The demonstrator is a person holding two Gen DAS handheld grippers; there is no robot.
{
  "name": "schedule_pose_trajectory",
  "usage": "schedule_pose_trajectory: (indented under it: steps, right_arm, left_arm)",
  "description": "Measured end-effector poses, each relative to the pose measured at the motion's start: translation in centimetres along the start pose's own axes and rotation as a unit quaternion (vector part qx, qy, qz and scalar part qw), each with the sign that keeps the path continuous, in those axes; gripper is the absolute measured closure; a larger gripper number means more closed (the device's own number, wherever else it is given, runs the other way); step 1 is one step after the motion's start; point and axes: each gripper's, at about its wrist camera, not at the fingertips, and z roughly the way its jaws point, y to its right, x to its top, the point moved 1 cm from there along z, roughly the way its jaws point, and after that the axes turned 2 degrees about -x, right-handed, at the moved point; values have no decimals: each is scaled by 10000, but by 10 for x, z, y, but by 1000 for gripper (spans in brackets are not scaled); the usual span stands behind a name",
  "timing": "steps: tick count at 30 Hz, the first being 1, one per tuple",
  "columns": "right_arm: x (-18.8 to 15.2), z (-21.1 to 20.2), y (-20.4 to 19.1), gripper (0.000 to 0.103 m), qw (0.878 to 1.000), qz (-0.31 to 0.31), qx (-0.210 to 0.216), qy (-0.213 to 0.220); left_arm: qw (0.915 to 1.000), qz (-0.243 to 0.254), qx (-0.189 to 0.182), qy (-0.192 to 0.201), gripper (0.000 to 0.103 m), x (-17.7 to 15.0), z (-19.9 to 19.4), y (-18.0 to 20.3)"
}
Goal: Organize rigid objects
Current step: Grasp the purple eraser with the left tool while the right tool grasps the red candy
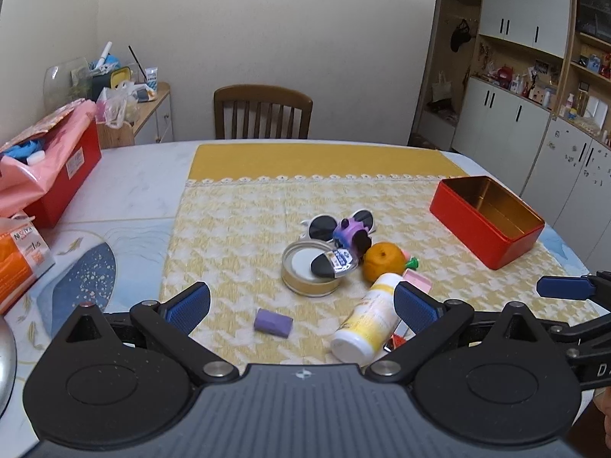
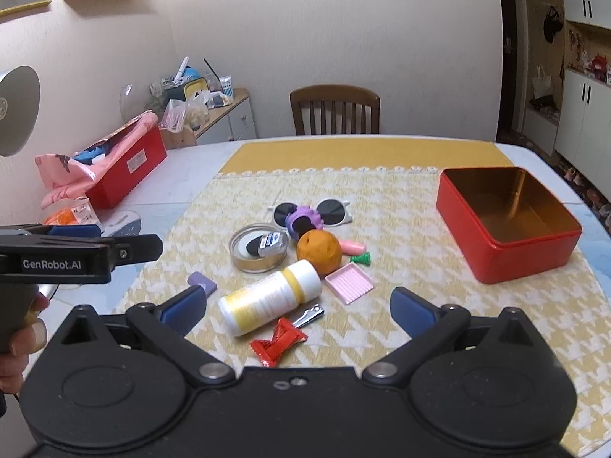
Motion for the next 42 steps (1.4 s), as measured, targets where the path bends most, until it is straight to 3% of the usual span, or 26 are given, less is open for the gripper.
schedule_pose_trajectory:
  steps: [8,15,20,31,42]
  right_arm:
    - [-16,26,-7,7,9986,-301,99,-432]
    - [-24,57,-20,10,9934,-815,268,-765]
    - [-26,79,-19,22,9917,-729,319,-1014]
    - [-20,106,-6,36,9887,104,362,-1450]
    - [-21,118,0,63,9797,671,353,-1854]
  left_arm:
    - [9995,115,154,-267,0,-18,19,-11]
    - [9977,195,433,-493,0,-23,62,-28]
    - [9966,274,406,-669,1,-27,90,-34]
    - [9945,477,350,-865,27,-35,119,-28]
    - [9938,678,233,-846,54,-37,125,-23]
